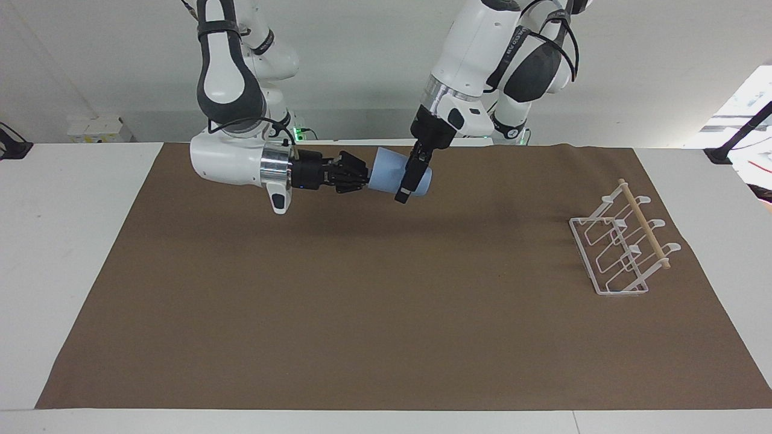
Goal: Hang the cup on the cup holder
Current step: 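Close the left gripper on the cup base, then open the right gripper and withdraw it while the left gripper pulls away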
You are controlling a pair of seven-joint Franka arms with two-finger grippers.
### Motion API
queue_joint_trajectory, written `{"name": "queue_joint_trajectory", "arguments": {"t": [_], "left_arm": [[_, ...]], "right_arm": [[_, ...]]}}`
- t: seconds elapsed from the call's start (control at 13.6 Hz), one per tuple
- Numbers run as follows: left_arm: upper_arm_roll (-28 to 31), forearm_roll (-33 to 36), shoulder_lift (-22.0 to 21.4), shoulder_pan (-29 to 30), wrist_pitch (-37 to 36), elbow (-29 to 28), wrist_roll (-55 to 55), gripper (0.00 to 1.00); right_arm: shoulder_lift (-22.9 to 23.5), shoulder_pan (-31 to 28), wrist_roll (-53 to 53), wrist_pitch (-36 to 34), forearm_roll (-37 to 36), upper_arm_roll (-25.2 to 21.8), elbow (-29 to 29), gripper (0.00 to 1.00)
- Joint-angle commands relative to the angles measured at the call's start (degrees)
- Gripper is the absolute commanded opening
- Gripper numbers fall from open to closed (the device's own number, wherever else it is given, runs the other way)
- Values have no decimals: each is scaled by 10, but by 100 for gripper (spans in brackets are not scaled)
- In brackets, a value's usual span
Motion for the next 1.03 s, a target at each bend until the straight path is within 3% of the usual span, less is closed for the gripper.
{"name": "queue_joint_trajectory", "arguments": {"t": [0.0, 0.22, 0.44, 0.52, 0.59, 0.96], "left_arm": [[4, 1, -3, -8, 1, -7, -7, 58], [4, 1, -3, -12, 3, -6, -6, 17], [4, 2, -3, -12, 0, -3, -4, 0], [4, 3, -3, -12, 0, -2, -2, 0], [4, 3, -3, -12, 0, -2, -1, 0], [4, 3, -3, -11, 0, -2, -1, 0]], "right_arm": [[-15, -7, -5, -6, 11, 3, -14, 0], [-15, -7, -5, -6, 9, 3, -14, 0], [-15, -7, -4, -6, 9, 3, -14, 2], [-15, -7, -3, -4, 9, 3, -14, 29], [-15, -7, -1, -2, 10, 2, -14, 99], [-15, -16, 4, -6, 2, 1, -12, 100]]}}
